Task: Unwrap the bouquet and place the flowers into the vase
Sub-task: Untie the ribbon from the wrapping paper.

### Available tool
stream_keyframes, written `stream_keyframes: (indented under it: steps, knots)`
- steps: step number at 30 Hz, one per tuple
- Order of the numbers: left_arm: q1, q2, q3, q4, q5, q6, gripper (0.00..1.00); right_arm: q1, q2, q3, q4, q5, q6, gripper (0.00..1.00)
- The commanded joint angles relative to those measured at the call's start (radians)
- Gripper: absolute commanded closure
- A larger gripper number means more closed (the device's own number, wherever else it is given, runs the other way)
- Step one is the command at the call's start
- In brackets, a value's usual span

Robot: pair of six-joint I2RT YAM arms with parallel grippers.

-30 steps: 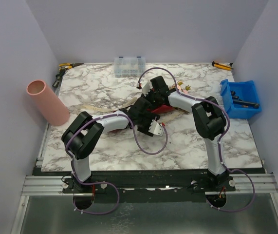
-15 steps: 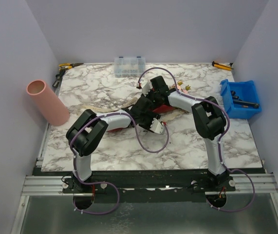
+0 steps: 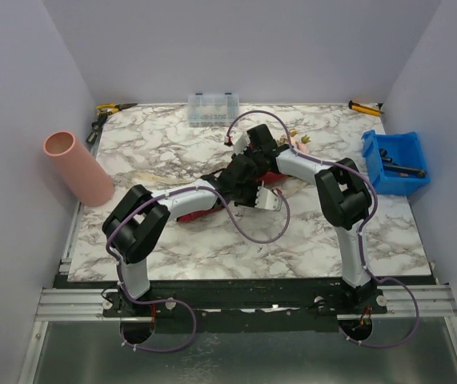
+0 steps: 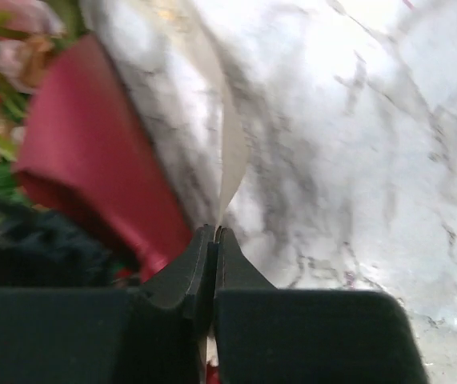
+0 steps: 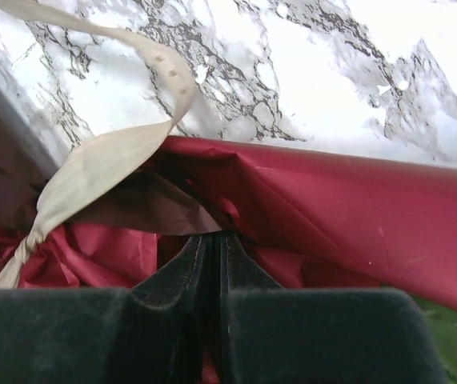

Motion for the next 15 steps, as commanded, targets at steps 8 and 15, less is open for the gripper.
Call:
stream_keyframes:
  steps: [8,15]
  knots:
    - [0.025,-0.085,0.192,-0.051,0.268,-0.394,1.00,-0.001,0.166,-0.085,-0.234,0.100,-0.044,0.91]
    - [0.039,-0.142,0.137,-0.221,0.254,-0.314,0.46,0.000,0.163,-0.086,-0.233,0.095,-0.045,0.91]
